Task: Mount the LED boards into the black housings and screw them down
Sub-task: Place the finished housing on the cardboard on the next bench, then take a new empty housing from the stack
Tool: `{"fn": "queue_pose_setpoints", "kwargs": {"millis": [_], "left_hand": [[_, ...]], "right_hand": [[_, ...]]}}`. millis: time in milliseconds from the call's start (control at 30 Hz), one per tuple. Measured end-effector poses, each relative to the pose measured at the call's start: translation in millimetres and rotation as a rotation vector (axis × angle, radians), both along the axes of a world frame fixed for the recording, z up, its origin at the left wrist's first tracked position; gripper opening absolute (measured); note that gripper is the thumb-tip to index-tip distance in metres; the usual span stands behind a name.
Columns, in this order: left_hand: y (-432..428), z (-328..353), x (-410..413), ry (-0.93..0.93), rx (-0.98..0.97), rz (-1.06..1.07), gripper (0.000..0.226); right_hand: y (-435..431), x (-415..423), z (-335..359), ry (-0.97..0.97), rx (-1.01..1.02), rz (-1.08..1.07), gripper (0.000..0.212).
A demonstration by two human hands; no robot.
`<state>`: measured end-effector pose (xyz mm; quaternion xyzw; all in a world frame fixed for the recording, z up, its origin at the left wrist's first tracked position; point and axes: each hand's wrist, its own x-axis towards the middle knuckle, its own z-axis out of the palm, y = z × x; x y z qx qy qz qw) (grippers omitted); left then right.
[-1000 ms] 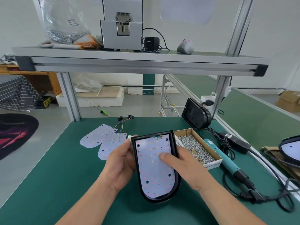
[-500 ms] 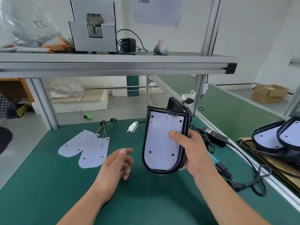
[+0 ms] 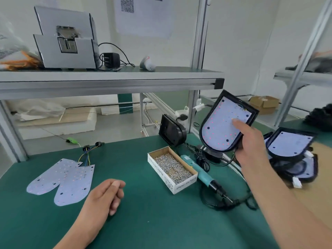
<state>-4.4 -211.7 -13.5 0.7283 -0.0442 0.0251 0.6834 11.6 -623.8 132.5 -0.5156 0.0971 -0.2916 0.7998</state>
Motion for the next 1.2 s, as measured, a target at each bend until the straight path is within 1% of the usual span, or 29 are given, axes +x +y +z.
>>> {"fn": "queue_pose_setpoints", "kwargs": {"millis": [33, 100, 133, 200, 233, 400, 467, 500, 600, 667, 800, 867, 900, 933, 967, 1033, 1133, 1200], "left_hand": [[0, -1, 1, -0.001, 0.002, 0.000, 0.034], [1, -4, 3, -0.001, -0.003, -0.002, 0.034], [1, -5, 3, -0.002, -0.004, -0.003, 0.035], [3, -7, 4, -0.003, -0.002, -0.001, 0.034], [3, -7, 5, -0.005, 0.000, -0.001, 0.034], [5, -8, 7, -0.002, -0.017, -0.011, 0.033], [5, -8, 8, 0.003, -0.033, -0.016, 0.033], [4, -7, 8, 0.004, -0.040, -0.020, 0.033], [3, -6, 7, 0.011, -0.061, -0.027, 0.033], [4, -5, 6, 0.013, -0.079, -0.029, 0.033], [2, -2, 3, 0.016, -0.114, -0.045, 0.034], [2, 0, 2, 0.021, -0.135, -0.047, 0.034], [1, 1, 2, 0.025, -0.142, -0.050, 0.034], [1, 1, 1, 0.029, -0.150, -0.054, 0.034], [1, 2, 1, 0.032, -0.160, -0.057, 0.033], [2, 2, 0, 0.039, -0.184, -0.064, 0.033], [2, 4, -1, 0.047, -0.222, -0.081, 0.028], [2, 5, -2, 0.046, -0.243, -0.085, 0.032]], "right_hand": [[-14, 1, 2, -0.007, 0.004, -0.049, 0.024], [-39, 2, 4, 0.005, 0.010, -0.146, 0.008], [-50, 2, 5, 0.029, 0.015, -0.194, 0.007], [-74, 5, 1, 0.076, 0.020, -0.275, 0.018], [-86, 7, -1, 0.081, 0.033, -0.312, 0.021], [-121, 14, -9, 0.083, 0.115, -0.380, 0.023], [-131, 16, -15, 0.104, 0.120, -0.410, 0.015], [-135, 17, -18, 0.119, 0.114, -0.431, 0.015], [-145, 20, -24, 0.132, 0.107, -0.483, 0.019], [-151, 23, -27, 0.154, 0.076, -0.517, 0.027], [-164, 29, -36, 0.328, -0.109, -0.636, 0.069], [-166, 30, -38, 0.410, -0.238, -0.690, 0.098], [-166, 30, -37, 0.437, -0.304, -0.710, 0.106], [-167, 30, -37, 0.457, -0.370, -0.729, 0.110], [-166, 29, -37, 0.476, -0.431, -0.751, 0.110], [-165, 27, -38, 0.511, -0.576, -0.792, 0.105], [-159, 26, -40, 0.523, -0.823, -0.844, 0.087], [-157, 26, -41, 0.530, -0.985, -0.858, 0.071]]}}
